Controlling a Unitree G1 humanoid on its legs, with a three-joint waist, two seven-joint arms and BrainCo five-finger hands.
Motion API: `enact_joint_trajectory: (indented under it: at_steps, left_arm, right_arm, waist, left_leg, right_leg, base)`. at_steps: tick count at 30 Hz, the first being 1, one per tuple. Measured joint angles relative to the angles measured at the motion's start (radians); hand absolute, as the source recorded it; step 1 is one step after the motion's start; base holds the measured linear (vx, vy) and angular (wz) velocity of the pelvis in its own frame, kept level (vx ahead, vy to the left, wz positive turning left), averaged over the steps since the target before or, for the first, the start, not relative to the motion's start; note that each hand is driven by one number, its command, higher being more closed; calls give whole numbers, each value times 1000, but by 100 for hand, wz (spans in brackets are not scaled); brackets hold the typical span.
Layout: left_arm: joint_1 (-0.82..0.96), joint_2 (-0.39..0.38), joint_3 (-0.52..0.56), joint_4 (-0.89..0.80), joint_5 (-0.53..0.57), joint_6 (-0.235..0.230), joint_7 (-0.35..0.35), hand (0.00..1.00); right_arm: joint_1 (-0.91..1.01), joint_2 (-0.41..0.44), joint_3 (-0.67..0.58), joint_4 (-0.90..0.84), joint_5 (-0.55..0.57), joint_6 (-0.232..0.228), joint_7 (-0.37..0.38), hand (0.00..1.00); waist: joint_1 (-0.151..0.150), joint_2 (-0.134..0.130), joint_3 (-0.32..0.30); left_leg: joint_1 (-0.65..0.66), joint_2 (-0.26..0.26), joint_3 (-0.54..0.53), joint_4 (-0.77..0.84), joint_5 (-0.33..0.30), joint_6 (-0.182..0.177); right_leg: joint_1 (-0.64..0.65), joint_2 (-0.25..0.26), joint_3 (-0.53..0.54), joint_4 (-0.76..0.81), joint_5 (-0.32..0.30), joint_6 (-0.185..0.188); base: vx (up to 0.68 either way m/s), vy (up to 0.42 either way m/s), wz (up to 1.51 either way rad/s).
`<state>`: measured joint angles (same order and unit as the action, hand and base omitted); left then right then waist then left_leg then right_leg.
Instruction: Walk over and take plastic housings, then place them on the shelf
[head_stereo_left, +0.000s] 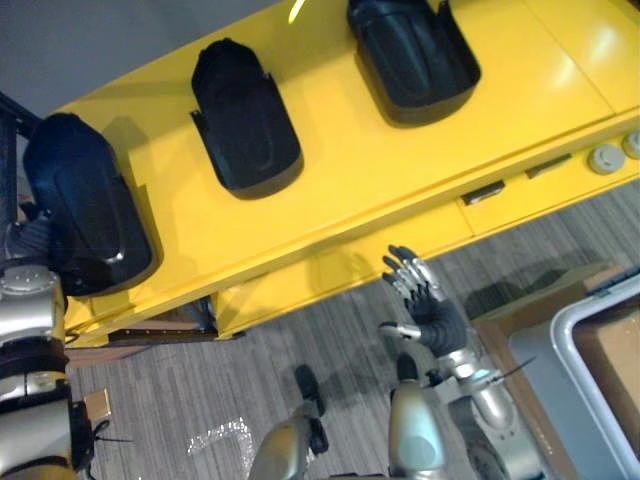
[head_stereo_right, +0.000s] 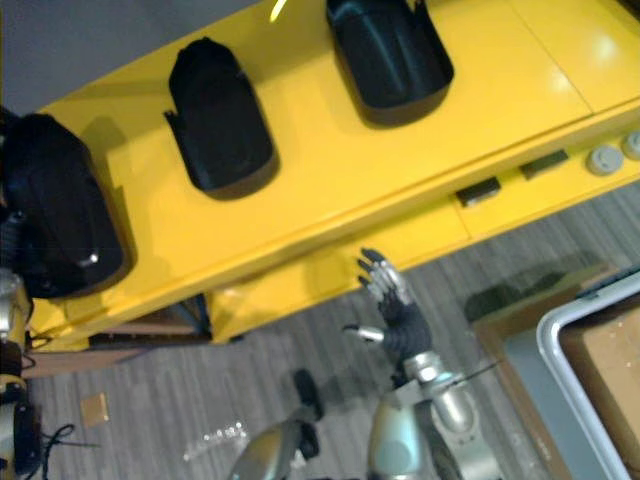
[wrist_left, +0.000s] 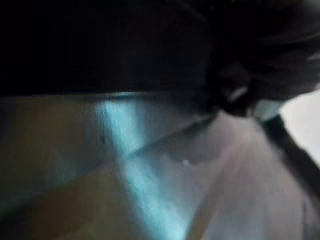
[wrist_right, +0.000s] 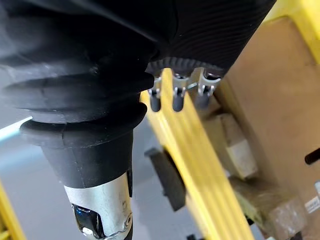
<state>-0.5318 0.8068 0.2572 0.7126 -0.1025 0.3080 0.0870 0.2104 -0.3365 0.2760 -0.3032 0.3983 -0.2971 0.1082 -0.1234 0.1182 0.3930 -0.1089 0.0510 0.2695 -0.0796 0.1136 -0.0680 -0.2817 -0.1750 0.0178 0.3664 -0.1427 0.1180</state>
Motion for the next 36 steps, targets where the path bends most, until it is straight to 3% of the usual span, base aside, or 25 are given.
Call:
enact_joint_trajectory:
  at_steps: [5,6,10,16,21,23,24,25,27,30,34,36]
  left_arm:
    - [0,11,-5,21,-3,0,-18,100]
    - [-2,12,-5,21,-4,-1,-16,0]
    - [-15,12,-7,22,-11,-4,-2,0]
    - [-30,12,-43,25,-16,-26,76,0]
    - [-75,12,-44,23,-15,-50,213,0]
    - [-107,12,-45,20,-14,-53,301,0]
    - [-123,13,-47,15,-6,-74,397,0]
    - [-134,13,-47,12,-5,-87,440,0]
    - [-177,19,-55,-19,5,-142,624,0]
    - [-214,73,-113,-76,68,-225,782,0]
    - [-267,133,-154,-163,124,-332,832,0]
    - [-263,133,-158,-213,121,-378,820,0]
  right_arm:
    - [-3,-6,-3,0,3,0,-2,0]
    - [-6,-7,-6,0,12,0,-1,0]
    - [-22,-13,-9,1,20,0,-1,0]
    - [-18,-23,-10,4,21,0,0,0]
    - [-18,-23,-10,4,20,-3,-1,0]
    - [-17,-23,-10,7,20,-6,-1,0]
    - [-16,-21,-9,11,20,-11,-1,0]
    - [-14,-20,-9,12,20,-13,-2,0]
    - [-8,-15,-4,43,20,-41,-2,0]
    - [16,4,4,87,19,-68,-6,0]
    - [27,19,40,131,17,-89,-17,0]
    - [25,36,44,154,9,-90,-19,0]
  waist:
    - [1,-6,12]
    - [1,-6,12]
    - [2,-4,25]
    - [1,-5,27]
    - [1,-5,27]
    - [1,-5,27]
    - [0,-7,28]
    - [0,-8,29]
    - [0,-17,34]
    - [-2,-28,34]
    - [-6,-44,24]
    - [-13,-51,3]
  left_leg:
    - [-14,-1,0,6,0,-1]
    - [-27,-1,2,14,0,-1]
    - [-29,2,10,22,-1,-1]
    - [-32,0,19,23,-3,-4]
    - [-32,0,20,23,-2,-3]
    - [-31,0,19,23,-2,-3]
    - [-30,1,19,23,-2,-3]
    - [-29,2,18,23,-2,-3]
    - [-14,4,15,22,-2,-4]
    - [19,10,9,19,-7,-9]
    - [58,10,-5,10,-8,-8]
    - [75,10,-16,1,-9,-7]
  right_leg:
    - [-23,-3,-3,31,-19,-2]
    - [-35,-4,0,36,-20,-2]
    - [-39,-7,5,45,-21,-3]
    - [-52,-8,12,60,-23,-3]
    - [-52,-8,14,61,-23,-3]
    - [-51,-8,14,61,-23,-3]
    - [-49,-7,13,61,-23,-3]
    - [-48,-7,13,61,-23,-3]
    - [-28,-5,7,54,-22,-3]
    - [25,0,-9,23,-20,-1]
    - [90,6,-31,-17,-14,2]
    - [126,5,-47,-46,-10,5]
  base:
    - [14,-30,4]
    - [8,-36,6]
    - [-5,-18,-1]
    - [-7,-13,-3]
    - [0,0,0]
    - [15,-11,0]
    - [0,0,0]
    - [0,0,0]
    - [16,-13,1]
    - [19,-9,3]
    - [30,-9,10]
    - [45,2,16]
